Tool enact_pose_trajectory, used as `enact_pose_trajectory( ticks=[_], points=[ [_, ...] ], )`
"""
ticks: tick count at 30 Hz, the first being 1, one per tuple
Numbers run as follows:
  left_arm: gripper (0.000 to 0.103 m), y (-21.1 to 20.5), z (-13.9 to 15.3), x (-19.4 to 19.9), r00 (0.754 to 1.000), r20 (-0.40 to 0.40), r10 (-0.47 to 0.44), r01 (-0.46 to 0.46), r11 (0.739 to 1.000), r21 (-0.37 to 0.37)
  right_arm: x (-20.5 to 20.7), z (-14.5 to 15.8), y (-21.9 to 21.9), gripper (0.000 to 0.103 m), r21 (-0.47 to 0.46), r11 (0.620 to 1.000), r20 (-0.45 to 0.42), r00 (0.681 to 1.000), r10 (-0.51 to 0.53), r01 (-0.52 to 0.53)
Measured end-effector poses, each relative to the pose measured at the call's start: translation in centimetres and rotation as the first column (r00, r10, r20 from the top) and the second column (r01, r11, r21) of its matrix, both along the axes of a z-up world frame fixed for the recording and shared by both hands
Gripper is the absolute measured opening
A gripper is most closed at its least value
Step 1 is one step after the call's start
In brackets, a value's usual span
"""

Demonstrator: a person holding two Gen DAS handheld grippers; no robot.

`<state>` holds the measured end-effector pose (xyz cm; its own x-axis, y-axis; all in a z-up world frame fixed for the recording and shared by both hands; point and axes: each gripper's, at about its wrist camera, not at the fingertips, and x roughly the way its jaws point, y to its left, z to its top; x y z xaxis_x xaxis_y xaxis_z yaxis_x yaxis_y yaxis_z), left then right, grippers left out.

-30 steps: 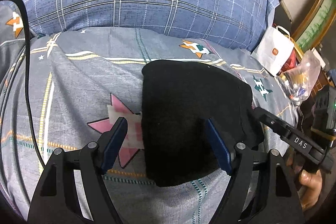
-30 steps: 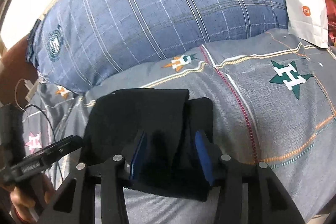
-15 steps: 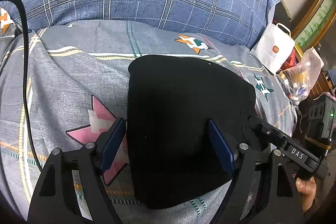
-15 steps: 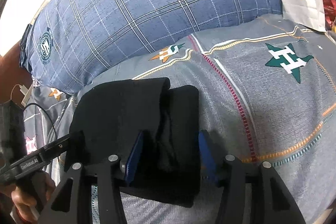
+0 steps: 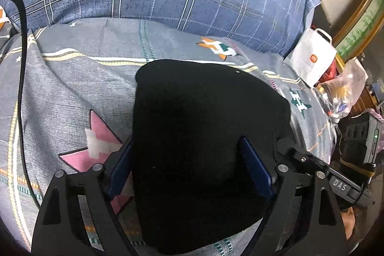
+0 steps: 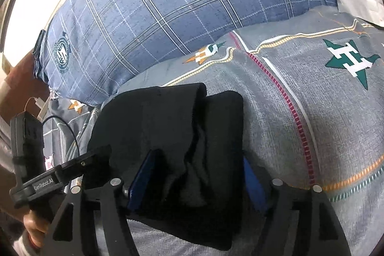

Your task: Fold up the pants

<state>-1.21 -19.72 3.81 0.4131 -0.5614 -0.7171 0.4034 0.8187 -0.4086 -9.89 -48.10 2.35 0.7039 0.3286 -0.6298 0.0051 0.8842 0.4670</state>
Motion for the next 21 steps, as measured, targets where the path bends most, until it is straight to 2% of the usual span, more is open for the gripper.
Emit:
enact_pose_trajectory(
  ticks=[2,5,8,13,16,21],
  points=[
    [0.073,-0.1,0.3,-0.5,1.000,0.022,-0.009,0.009,1.000,0.002,-0.6,0.5,0.2,0.048,-0.022,1.000,0.018,1.000,-0.010,0.010],
    [0.065,0.2,1.6,-0.9,0.999,0.032,-0.018,0.018,1.000,-0.013,-1.6,2.5,1.2,0.039,-0.083,0.996,0.056,0.998,-0.001,0.005],
    [0.064,1.1,3.4,-1.1,0.999,0.038,-0.023,0.025,0.998,-0.053,-2.1,4.6,2.3,0.038,-0.086,0.996,0.094,0.995,0.029,-0.020],
    [0.064,3.3,7.1,-2.0,0.994,0.110,-0.003,0.009,0.998,-0.056,-2.5,8.6,5.1,0.038,-0.128,0.990,0.167,0.983,0.078,-0.056],
    [0.064,5.4,9.0,-1.9,0.991,0.131,0.024,-0.016,0.998,-0.068,-2.2,10.6,6.4,0.037,-0.109,0.990,0.210,0.972,0.105,-0.084],
    [0.065,8.3,10.8,-1.6,0.982,0.177,0.059,-0.056,0.998,-0.022,-0.3,12.6,9.7,0.037,-0.111,0.985,0.245,0.957,0.153,-0.129]
  ],
)
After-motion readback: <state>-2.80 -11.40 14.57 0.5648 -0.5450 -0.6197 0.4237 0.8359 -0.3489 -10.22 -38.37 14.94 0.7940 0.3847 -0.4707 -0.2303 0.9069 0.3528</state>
